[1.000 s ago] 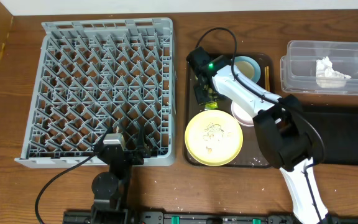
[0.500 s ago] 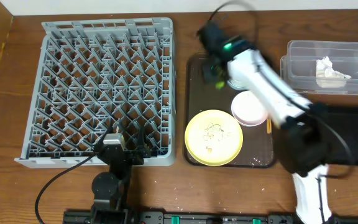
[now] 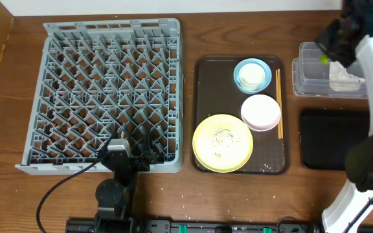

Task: Sort waste into correct bins and load items into the dishwasher
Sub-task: 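Move the wrapper right and release it into the clear bin, then reach right gripper to the blue bowl and grasp the white paper cup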

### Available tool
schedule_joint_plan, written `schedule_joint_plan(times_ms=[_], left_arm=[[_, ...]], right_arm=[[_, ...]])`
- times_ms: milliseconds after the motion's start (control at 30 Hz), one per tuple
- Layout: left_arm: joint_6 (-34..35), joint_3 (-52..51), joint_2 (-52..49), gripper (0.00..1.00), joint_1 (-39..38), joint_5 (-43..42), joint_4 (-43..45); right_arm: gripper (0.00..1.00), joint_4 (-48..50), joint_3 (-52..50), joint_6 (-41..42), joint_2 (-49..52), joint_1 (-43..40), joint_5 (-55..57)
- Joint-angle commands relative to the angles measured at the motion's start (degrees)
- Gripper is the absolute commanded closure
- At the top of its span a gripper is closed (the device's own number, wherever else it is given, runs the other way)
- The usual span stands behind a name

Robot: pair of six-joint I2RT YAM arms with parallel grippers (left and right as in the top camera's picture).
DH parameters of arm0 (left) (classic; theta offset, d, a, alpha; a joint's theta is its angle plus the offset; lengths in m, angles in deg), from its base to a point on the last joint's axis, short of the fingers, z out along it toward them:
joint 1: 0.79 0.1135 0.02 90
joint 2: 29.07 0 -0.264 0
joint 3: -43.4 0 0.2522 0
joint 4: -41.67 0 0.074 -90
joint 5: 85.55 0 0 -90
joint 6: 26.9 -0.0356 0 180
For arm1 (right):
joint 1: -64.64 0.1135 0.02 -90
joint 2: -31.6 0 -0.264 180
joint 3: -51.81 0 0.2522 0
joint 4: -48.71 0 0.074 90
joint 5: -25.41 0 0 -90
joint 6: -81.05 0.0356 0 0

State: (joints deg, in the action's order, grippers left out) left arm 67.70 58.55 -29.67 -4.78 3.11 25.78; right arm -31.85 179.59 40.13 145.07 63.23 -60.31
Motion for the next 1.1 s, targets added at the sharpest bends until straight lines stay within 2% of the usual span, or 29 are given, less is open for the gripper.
schedule_joint_plan(times_ms=[0, 67, 133, 200, 233, 300, 433, 567, 633, 667, 733, 767, 867, 933, 1067], left_arm=[[-0.31, -1.16, 0.37, 0.06, -0.37, 0.87, -2.01], [-0.31, -1.16, 0.37, 0.06, -0.37, 0.87, -2.01], [-0.31, -1.16, 0.37, 0.06, -0.37, 0.85, -2.01], [-0.31, -1.16, 0.37, 0.06, -0.37, 0.85, -2.01], [-0.31, -1.16, 0.37, 0.06, -0.37, 0.87, -2.01], [-0.31, -1.16, 0.37, 0.06, -0.37, 0.87, -2.01], [-0.31, -1.16, 0.37, 0.06, -0.37, 0.87, -2.01], [-0.31, -1.16, 0.37, 0.06, -0.37, 0.87, -2.01], [-0.31, -1.16, 0.37, 0.06, -0.37, 0.87, -2.01], [-0.31, -1.16, 0.37, 0.06, -0.37, 0.85, -2.01], [-0.31, -1.16, 0.37, 0.06, -0.37, 0.87, -2.01], [-0.31, -1.16, 0.37, 0.06, -0.37, 0.87, -2.01], [-0.31, -1.16, 0.37, 0.06, -0.37, 0.85, -2.01], [-0.31, -1.16, 0.37, 0.06, -0.37, 0.85, -2.01], [-0.31, -1.16, 0.37, 0.06, -0.37, 0.87, -2.01]], right_arm=[[0.98, 1.84, -2.86, 7.5, 0.68, -4.83, -0.04], [0.98, 4.31, -4.74, 7.45, 0.7, -6.88, -0.24], [0.87, 6.69, -6.25, 6.91, 0.72, -8.11, -0.26], [0.57, 9.94, -7.39, 3.28, 0.76, -8.85, -1.2], [0.3, 10.97, -7.63, 0.92, 0.76, -9.07, -2.23], [0.01, 11.82, -7.65, -2.73, 0.76, -9.07, -4.76], [0.01, 12.48, -7.56, -11.1, 0.63, -9.03, -15.34], [0.01, 12.76, -7.56, -16.15, 0.59, -9.03, -26.36], [0.01, 13.33, -7.56, -22.47, 0.57, -8.87, -36.2], [0.07, 13.2, -7.56, -31.36, 0.52, -8.17, -48.72], [0.17, 12.92, -7.56, -38.4, 0.33, -7.04, -58.36], [0.17, 12.63, -7.56, -40.0, 0.04, -6.21, -60.7], [0.14, 12.13, -7.56, -41.0, -1.2, -2.89, -58.93], [0.02, 11.5, -7.56, -42.4, -2.12, 0.39, -54.14], [0.01, 10.1, -7.58, -40.63, -2.6, 9.18, -32.48]])
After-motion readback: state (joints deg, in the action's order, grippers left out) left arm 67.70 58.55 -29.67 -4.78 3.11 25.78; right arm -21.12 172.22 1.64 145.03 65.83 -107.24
